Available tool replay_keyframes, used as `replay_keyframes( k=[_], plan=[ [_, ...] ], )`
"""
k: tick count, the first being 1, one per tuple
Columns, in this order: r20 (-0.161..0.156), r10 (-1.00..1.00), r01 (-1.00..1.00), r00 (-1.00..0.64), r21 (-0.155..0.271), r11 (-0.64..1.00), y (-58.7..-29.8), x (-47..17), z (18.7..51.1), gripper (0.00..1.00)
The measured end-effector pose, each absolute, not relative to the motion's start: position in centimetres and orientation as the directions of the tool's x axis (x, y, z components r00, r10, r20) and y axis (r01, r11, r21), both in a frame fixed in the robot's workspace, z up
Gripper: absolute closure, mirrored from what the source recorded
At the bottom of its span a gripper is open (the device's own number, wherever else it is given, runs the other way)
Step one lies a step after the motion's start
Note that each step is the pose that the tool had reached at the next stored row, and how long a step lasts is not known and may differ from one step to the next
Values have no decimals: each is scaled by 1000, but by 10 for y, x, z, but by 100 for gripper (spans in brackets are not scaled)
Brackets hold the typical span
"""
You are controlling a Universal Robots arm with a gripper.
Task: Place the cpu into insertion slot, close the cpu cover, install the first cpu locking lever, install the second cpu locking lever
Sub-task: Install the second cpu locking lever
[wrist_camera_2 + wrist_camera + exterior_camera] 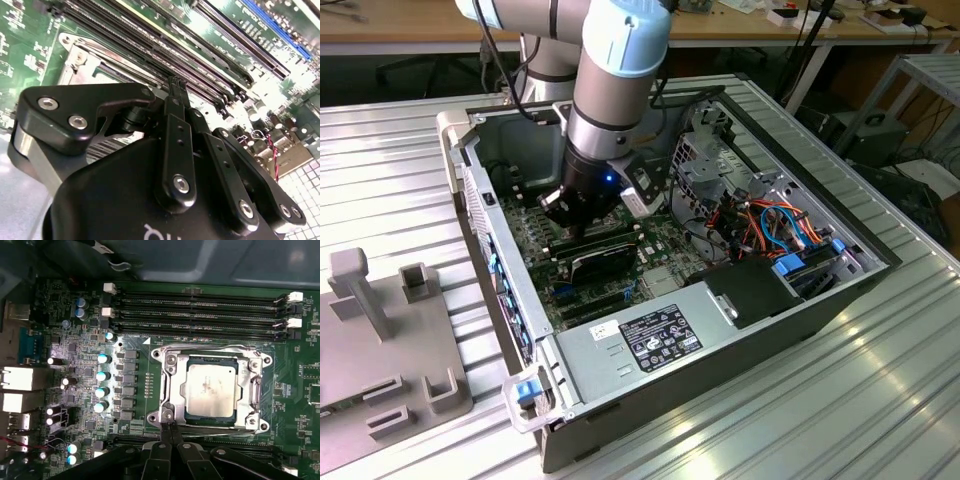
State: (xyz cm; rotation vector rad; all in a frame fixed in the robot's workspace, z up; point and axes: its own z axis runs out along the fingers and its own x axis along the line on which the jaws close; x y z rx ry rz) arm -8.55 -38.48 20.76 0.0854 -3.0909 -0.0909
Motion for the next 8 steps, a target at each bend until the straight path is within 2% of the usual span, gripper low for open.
replay_keyframes(
  k=[8],
  plan=[
    [46, -57, -54, -997, 60, 997, -384, -98, 208, 89]
  ],
)
